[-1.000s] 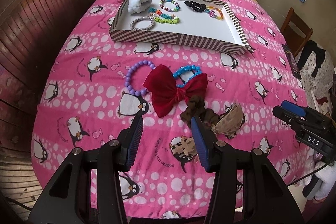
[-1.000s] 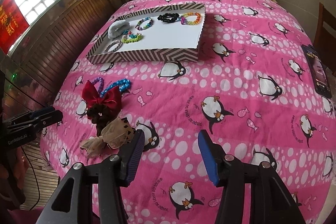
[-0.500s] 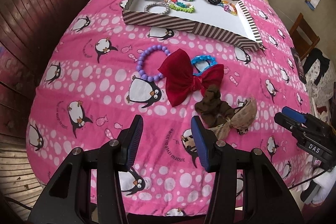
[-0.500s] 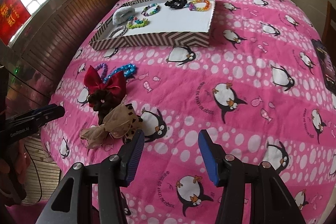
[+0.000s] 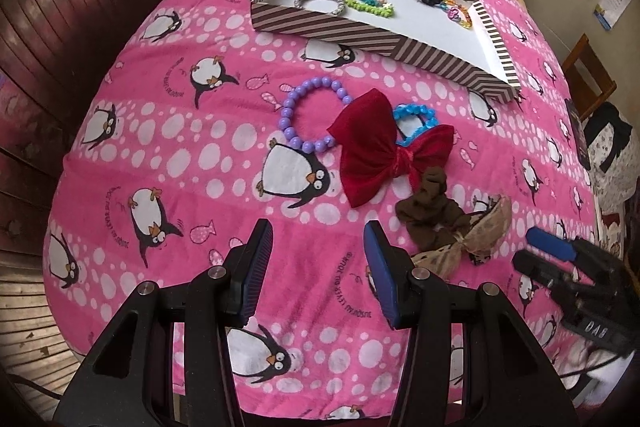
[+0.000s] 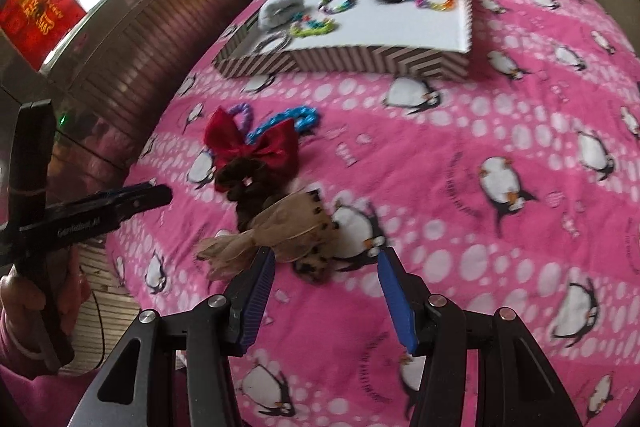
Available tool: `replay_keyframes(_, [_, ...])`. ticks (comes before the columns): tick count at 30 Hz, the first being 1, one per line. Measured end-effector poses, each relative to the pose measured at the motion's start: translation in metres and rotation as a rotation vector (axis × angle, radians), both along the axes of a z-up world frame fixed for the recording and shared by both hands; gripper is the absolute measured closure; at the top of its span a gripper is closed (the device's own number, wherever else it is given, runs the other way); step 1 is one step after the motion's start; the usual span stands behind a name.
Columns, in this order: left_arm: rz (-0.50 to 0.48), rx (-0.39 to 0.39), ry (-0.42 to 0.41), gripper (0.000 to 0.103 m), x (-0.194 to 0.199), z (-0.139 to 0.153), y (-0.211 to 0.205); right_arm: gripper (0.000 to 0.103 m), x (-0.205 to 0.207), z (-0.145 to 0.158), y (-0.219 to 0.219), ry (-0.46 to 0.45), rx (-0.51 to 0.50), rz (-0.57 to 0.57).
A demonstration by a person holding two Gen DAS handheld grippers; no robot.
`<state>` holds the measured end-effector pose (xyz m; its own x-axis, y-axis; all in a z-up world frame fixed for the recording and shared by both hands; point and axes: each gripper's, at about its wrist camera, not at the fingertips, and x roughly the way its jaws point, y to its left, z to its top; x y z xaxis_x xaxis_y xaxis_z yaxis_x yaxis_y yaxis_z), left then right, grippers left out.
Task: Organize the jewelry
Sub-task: 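Grasp the purple bead bracelet with the left gripper while the right grasps the brown scrunchie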
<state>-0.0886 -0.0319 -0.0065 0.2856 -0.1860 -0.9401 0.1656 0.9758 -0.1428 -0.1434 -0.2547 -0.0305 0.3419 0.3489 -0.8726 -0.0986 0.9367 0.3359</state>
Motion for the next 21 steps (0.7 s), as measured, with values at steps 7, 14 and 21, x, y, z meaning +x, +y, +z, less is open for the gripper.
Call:
replay_keyframes(7, [0.031,-0.019,0.009,0.056,0.006,-0.003,0.011,0.052,0.004,-0.013,0.016,0.027,0.058,0.015])
replay_keyframes(14, [0.069,-0.037,0.026,0.056,0.013,-0.006,0.022,0.052,0.020,-0.028,0.030,0.053,0.098,-0.005])
replay_keyframes(21, [0.096,-0.021,0.014,0.056,0.031,-0.009,0.030,0.052,0.031,-0.038,0.044,0.046,0.081,0.000])
